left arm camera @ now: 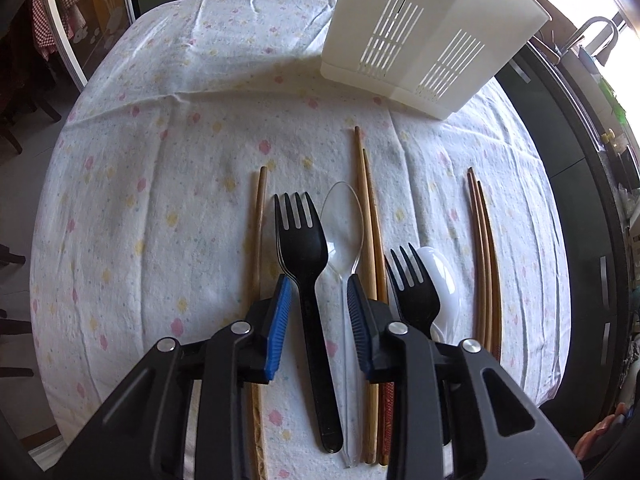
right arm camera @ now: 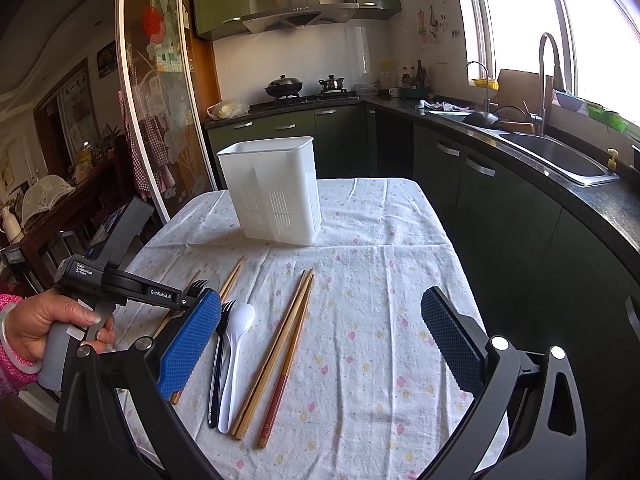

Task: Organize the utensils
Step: 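Lower the left tool onto a black plastic fork and close on it, then close the right tool on the other black fork beside the white spoon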

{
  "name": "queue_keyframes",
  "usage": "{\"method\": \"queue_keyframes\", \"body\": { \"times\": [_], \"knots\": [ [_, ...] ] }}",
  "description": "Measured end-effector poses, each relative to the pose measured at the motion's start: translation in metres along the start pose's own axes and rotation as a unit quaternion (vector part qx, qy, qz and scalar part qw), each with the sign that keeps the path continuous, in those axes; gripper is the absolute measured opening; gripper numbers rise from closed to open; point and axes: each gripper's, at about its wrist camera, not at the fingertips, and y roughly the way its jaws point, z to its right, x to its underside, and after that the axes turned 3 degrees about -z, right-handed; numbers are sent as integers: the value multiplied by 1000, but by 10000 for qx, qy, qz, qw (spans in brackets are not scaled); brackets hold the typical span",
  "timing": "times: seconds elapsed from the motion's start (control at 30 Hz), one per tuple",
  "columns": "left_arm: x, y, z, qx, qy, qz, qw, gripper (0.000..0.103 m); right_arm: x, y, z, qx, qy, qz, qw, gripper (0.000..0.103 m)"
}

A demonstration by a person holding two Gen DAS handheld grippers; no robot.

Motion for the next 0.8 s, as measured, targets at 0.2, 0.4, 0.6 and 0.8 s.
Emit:
{"method": "queue_keyframes", "body": {
  "times": [0.2, 0.4, 0.6, 0.8],
  "knots": [
    [0, 0, -9, 40, -163, -92, 9998, 14, 0, 4, -4, -113, -62, -81, 9999, 99],
    [4, -3, -24, 241, -211, -138, 9994, 10, -2, 11, -17, -180, -211, -167, 9995, 99],
    [5, -2, -9, -60, 216, -89, 9997, 10, -10, 29, -50, -468, -735, -425, 9953, 99],
    [5, -5, -17, -73, 276, -45, 9996, 8, 1, 65, -107, -327, -1868, -802, 9786, 99]
  ]
}}
